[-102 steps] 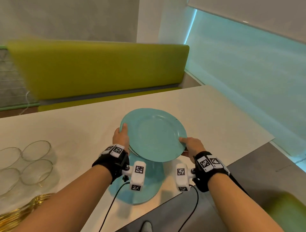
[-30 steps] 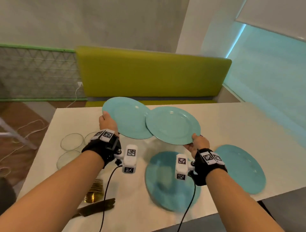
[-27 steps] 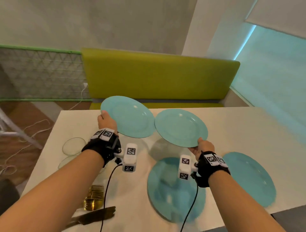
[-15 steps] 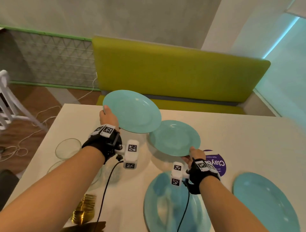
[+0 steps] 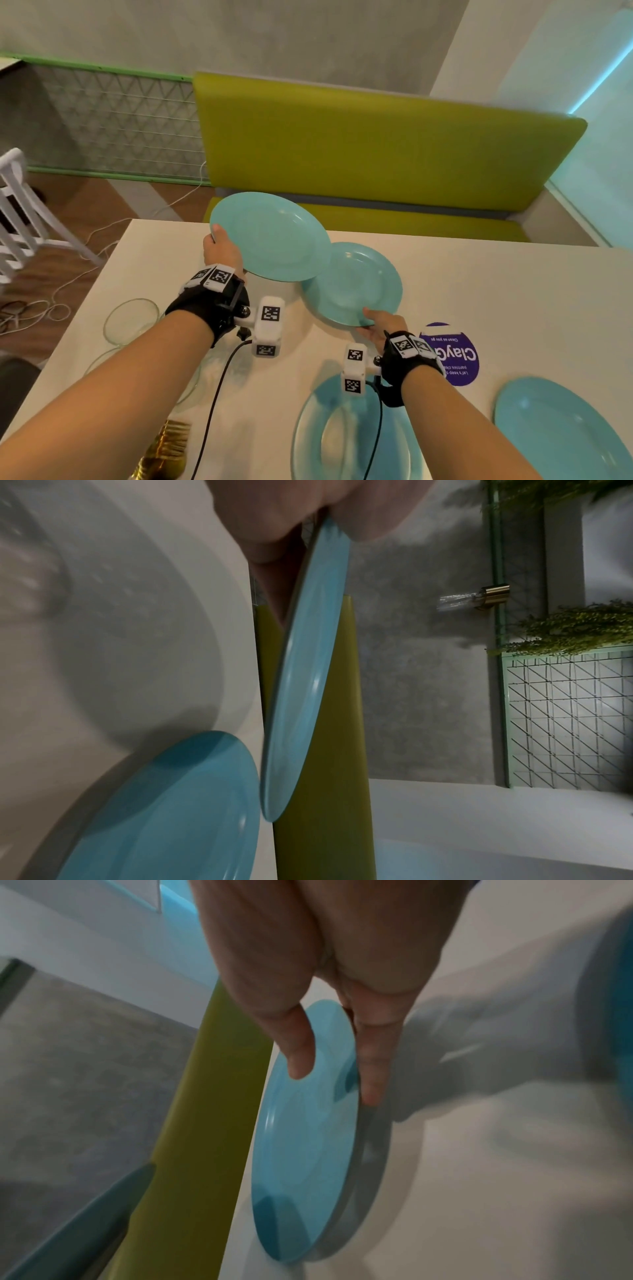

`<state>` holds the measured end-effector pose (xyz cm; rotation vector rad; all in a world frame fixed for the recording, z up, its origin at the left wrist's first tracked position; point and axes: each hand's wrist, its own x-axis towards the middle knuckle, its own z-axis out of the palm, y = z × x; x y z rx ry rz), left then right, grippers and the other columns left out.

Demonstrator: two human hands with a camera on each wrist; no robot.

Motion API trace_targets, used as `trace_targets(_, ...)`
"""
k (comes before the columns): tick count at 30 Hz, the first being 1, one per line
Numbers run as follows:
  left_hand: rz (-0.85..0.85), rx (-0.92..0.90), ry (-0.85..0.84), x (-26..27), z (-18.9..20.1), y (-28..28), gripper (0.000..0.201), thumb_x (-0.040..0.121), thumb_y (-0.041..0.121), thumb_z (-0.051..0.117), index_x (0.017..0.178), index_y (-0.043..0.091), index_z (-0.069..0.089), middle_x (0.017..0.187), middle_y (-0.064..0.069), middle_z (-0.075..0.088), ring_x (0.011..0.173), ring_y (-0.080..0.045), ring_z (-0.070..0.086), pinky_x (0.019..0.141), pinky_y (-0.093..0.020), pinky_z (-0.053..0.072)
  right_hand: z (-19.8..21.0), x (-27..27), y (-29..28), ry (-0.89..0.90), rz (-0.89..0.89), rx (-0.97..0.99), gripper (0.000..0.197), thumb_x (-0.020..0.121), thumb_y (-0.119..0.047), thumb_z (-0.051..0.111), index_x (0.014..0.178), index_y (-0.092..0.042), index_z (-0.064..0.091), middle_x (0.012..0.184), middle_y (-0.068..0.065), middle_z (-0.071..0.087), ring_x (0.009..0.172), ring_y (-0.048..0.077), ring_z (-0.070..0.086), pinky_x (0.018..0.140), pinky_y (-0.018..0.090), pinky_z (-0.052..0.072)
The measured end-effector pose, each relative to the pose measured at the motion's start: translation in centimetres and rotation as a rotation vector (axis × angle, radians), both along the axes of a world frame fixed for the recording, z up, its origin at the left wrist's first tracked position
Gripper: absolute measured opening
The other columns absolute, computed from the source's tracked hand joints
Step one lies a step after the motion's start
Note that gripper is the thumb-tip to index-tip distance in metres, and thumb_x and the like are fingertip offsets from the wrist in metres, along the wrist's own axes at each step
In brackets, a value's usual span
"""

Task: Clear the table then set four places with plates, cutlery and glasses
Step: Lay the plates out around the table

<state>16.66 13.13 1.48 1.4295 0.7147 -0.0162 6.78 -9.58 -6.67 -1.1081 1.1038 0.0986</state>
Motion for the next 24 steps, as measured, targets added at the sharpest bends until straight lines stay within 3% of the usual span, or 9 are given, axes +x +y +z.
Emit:
trace_targets(2,-0.01,0.011,0.015,0.0,0.1,-0.2,0.052,0.1,0.044,0.021,0.139,0.013,0.037,0.14,-0.013,0.047,0.124,-0.032,0.049,0.103,-0.048,0.044,-0.1,0.4,0.1,0.027,0.056,-0.025,0.04,0.086,0.007,0.06,0.123,0.012,0.047,0.121,0.031,0.055,0.111,0.048,0.056,0.095,0.054,0.047)
trace_targets(5,-0.02,0.024,0.034,0.2,0.0,-0.4,0.052,0.1,0.042,0.022,0.14,0.01,0.035,0.142,-0.011,0.044,0.126,-0.031,0.047,0.104,-0.046,0.042,-0.6,0.9,0.3,0.046,0.121,-0.061,0.037,0.085,0.004,0.061,0.119,0.011,0.05,0.092,0.024,0.061,0.103,0.044,0.061,0.096,0.051,0.048)
trace_targets(8,-0.06,0.07,0.05,-0.1,0.4,-0.7,0.048,0.103,0.035,0.02,0.143,0.012,0.03,0.144,-0.009,0.041,0.129,-0.028,0.044,0.101,-0.037,0.041,-1.1,1.2,0.4,0.048,0.15,-0.093,0.033,0.085,0.002,0.061,0.115,0.011,0.051,0.073,0.019,0.059,0.077,0.035,0.063,0.096,0.051,0.048)
trace_targets(11,-0.082,0.099,0.037,-0.4,0.5,-1.0,0.047,0.103,0.034,0.021,0.144,0.013,0.029,0.145,-0.009,0.04,0.13,-0.028,0.042,0.103,-0.035,0.039,-0.6,1.1,0.4,0.11,0.182,-0.102,0.027,0.087,0.001,0.058,0.111,0.008,0.049,0.074,0.021,0.055,0.066,0.032,0.058,0.085,0.049,0.054)
trace_targets(13,-0.053,0.06,0.04,-0.2,0.0,-1.3,0.052,0.1,0.042,0.023,0.14,0.01,0.034,0.142,-0.012,0.044,0.127,-0.032,0.046,0.106,-0.045,0.04,0.0,1.2,0.3,0.121,0.174,-0.115,0.022,0.089,0.0,0.056,0.109,0.001,0.047,0.076,0.017,0.048,0.061,0.027,0.053,0.064,0.041,0.057)
trace_targets(15,-0.074,0.043,0.043,-0.2,-0.3,-1.7,0.054,0.1,0.044,0.025,0.14,0.009,0.033,0.143,-0.015,0.042,0.129,-0.034,0.045,0.108,-0.045,0.039,0.5,1.4,0.1,0.074,0.166,-0.154,0.028,0.09,-0.006,0.057,0.115,0.004,0.049,0.077,0.013,0.048,0.059,0.024,0.052,0.045,0.033,0.054)
trace_targets(17,-0.123,0.054,0.058,-0.6,-0.4,-2.4,0.049,0.102,0.037,0.024,0.143,0.012,0.03,0.145,-0.011,0.04,0.129,-0.031,0.043,0.105,-0.038,0.038,1.6,1.4,0.3,-0.015,0.18,-0.123,0.03,0.094,-0.018,0.055,0.115,0.003,0.049,0.078,0.011,0.051,0.061,0.023,0.054,0.047,0.032,0.054)
trace_targets(19,-0.154,0.004,0.055,-1.1,-0.6,-3.4,0.05,0.101,0.04,0.023,0.141,0.013,0.036,0.141,-0.011,0.045,0.124,-0.031,0.049,0.102,-0.04,0.043,2.8,1.3,0.2,-0.134,0.176,-0.008,0.027,0.098,-0.026,0.048,0.112,-0.003,0.048,0.08,0.011,0.055,0.064,0.023,0.056,0.053,0.034,0.055)
trace_targets(24,-0.284,-0.115,0.048,-2.3,-1.9,-6.7,0.05,0.099,0.044,0.027,0.135,0.015,0.044,0.127,-0.007,0.055,0.104,-0.028,0.056,0.075,-0.035,0.048,4.4,0.8,-1.7,-0.304,0.059,0.053,0.029,0.098,-0.005,0.039,0.125,0.0,0.048,0.089,0.008,0.061,0.074,0.022,0.06,0.044,0.026,0.056)
